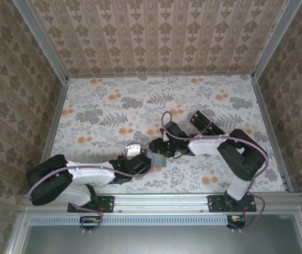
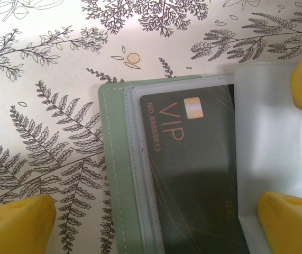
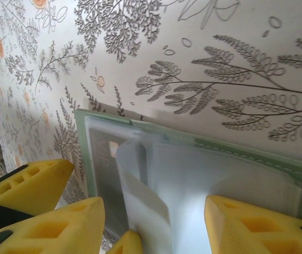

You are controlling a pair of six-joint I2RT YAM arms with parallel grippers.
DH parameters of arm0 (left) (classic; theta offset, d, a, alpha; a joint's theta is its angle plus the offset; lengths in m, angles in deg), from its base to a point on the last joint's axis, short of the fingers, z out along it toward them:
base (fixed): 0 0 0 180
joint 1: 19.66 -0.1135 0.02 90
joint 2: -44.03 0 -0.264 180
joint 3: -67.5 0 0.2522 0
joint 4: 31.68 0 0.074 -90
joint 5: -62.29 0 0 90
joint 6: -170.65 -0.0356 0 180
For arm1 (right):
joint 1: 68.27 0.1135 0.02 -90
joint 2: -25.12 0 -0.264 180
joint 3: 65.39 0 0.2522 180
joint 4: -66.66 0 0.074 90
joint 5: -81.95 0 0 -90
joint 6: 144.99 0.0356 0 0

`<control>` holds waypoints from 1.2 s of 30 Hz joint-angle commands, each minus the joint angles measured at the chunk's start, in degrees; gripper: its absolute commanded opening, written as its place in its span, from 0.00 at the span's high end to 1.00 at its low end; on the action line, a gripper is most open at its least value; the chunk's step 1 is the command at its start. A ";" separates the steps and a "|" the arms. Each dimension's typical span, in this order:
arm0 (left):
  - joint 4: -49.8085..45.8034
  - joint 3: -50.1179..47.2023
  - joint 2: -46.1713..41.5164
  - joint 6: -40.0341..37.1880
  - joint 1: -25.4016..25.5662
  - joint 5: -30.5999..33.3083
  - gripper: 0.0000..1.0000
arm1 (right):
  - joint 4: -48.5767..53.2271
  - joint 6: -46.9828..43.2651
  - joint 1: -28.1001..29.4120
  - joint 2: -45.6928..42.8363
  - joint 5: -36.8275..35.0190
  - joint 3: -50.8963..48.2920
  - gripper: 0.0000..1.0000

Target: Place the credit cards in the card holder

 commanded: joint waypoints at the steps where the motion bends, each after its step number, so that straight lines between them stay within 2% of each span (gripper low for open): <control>1: -1.00 -0.08 -1.19 0.47 0.38 1.36 0.00 | -0.84 0.87 0.69 1.45 1.18 1.96 0.47; 12: -1.87 -3.00 -8.37 -0.85 0.39 3.14 0.00 | 1.14 1.55 2.90 1.03 0.72 5.26 0.47; 19: -7.80 -6.94 -23.91 -1.20 0.38 7.30 0.00 | 5.36 1.29 5.94 1.60 -1.75 9.29 0.47; 23: -14.12 -8.85 -35.08 -0.74 0.04 9.88 0.00 | 6.74 1.56 7.61 4.63 -3.17 12.05 0.47; 28: -19.47 -11.38 -44.49 0.68 -0.97 10.00 0.00 | 6.87 2.09 8.56 9.24 -4.71 15.00 0.47; 36: -21.26 -12.21 -46.82 1.46 -1.88 7.65 0.00 | 6.53 0.63 9.08 10.34 -3.13 17.98 0.47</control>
